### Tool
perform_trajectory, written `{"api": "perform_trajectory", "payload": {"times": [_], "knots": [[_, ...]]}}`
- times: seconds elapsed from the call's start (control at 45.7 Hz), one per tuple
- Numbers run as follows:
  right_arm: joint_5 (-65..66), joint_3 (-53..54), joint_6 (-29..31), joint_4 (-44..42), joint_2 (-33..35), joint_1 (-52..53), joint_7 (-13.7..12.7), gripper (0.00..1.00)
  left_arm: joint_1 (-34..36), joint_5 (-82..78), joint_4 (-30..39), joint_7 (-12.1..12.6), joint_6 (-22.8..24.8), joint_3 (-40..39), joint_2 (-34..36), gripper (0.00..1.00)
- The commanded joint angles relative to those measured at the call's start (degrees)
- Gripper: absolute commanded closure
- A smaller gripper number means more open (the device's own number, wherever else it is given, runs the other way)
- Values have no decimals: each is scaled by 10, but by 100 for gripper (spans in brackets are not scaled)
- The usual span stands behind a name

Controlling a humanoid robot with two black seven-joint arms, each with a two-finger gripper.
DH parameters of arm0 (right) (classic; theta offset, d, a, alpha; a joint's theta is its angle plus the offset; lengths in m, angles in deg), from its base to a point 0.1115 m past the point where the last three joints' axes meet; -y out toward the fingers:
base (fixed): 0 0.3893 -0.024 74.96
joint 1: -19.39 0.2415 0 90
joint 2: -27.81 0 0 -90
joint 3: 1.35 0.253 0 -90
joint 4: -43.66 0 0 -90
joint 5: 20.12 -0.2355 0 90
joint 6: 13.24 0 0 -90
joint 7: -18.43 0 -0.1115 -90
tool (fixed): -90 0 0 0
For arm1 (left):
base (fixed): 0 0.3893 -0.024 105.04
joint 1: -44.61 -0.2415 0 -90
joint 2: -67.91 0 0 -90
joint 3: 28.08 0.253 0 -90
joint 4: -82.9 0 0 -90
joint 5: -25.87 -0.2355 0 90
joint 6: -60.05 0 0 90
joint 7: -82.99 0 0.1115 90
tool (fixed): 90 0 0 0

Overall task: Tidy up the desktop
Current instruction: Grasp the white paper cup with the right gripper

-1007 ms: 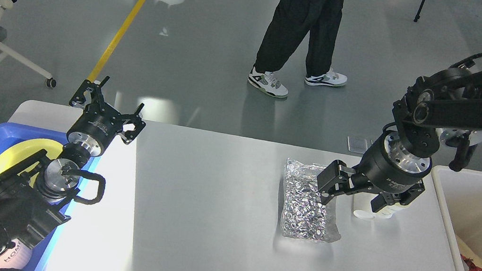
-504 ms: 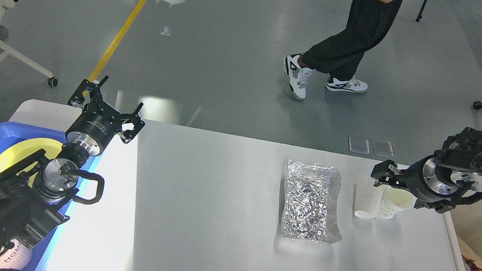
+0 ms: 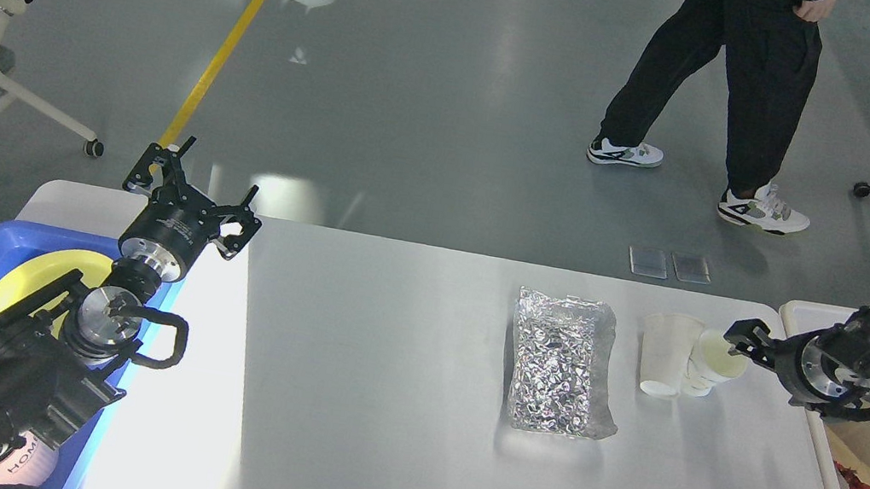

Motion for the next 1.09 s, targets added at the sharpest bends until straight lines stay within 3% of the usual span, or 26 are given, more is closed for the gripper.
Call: {"api": "perform_trajectory", "payload": {"times": [0.0, 0.197, 0.35, 0.438, 0.504, 0.591, 0.657, 0.679, 0.701, 1.073], "knots": [[-15, 3, -21, -15, 1, -23, -1, 0, 0, 0, 0, 0, 0, 0, 0, 2], [-18, 19, -32, -15, -3, -41, -1, 3, 0, 0, 0, 0, 0, 0, 0, 2], [-28, 64, -61, -15, -3, -59, -1, 20, 0, 0, 0, 0, 0, 0, 0, 2], [-28, 71, -67, -15, -4, -63, -1, 23, 0, 0, 0, 0, 0, 0, 0, 2], [-28, 71, -70, -16, -4, -68, -1, 36, 0, 0, 0, 0, 0, 0, 0, 2], [-27, 71, -82, -16, -6, -69, -1, 63, 0, 0, 0, 0, 0, 0, 0, 2], [-27, 72, -85, -15, -8, -69, 0, 70, 0, 0, 0, 0, 0, 0, 0, 2], [-27, 72, -85, -15, -8, -69, 1, 81, 0, 0, 0, 0, 0, 0, 0, 2], [-27, 71, -85, -15, -9, -70, 1, 99, 0, 0, 0, 0, 0, 0, 0, 2], [-27, 72, -97, -13, -19, -72, 2, 100, 1, 0, 0, 0, 0, 0, 0, 2]]}}
